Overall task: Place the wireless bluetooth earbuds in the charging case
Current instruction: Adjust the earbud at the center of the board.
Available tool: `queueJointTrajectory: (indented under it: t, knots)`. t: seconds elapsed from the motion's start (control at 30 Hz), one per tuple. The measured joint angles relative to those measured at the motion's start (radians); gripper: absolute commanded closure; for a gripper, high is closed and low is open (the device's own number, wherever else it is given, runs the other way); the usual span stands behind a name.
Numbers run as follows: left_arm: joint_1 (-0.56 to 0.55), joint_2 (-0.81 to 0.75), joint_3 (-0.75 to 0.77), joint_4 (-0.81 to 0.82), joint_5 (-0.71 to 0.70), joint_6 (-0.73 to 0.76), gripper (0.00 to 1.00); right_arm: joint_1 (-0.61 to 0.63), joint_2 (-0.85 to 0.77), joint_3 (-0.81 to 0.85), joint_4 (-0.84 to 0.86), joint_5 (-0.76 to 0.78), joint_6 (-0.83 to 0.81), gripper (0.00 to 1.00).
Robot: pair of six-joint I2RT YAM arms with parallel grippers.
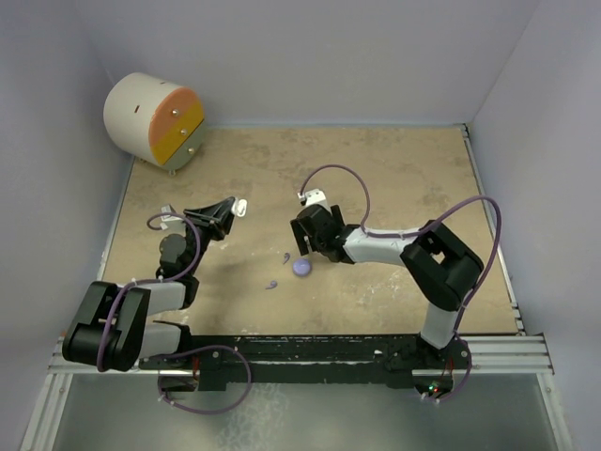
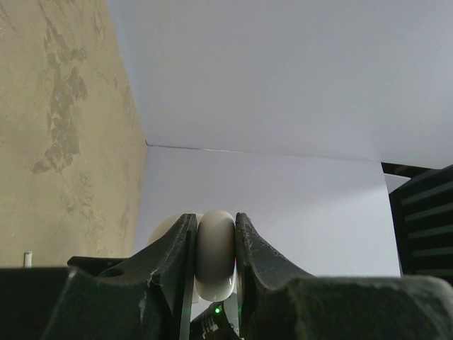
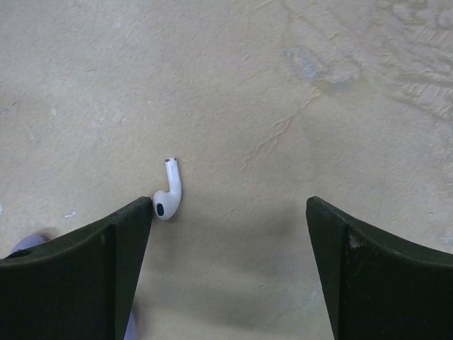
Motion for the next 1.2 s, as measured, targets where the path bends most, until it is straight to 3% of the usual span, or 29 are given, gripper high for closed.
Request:
queueJointTrajectory:
  t: [0.7, 1.2]
  knots:
    - [0.007, 0.006, -0.009, 0.018, 0.014, -0.002, 1.00, -0.142, 0.041, 0.127, 0.039, -0.002, -0.093, 0.09]
    - [0.013, 0.006, -0.013, 0.021, 0.015, -0.006, 1.00, -0.117, -0.144, 0.017, -0.042, -0.002, -0.078, 0.11]
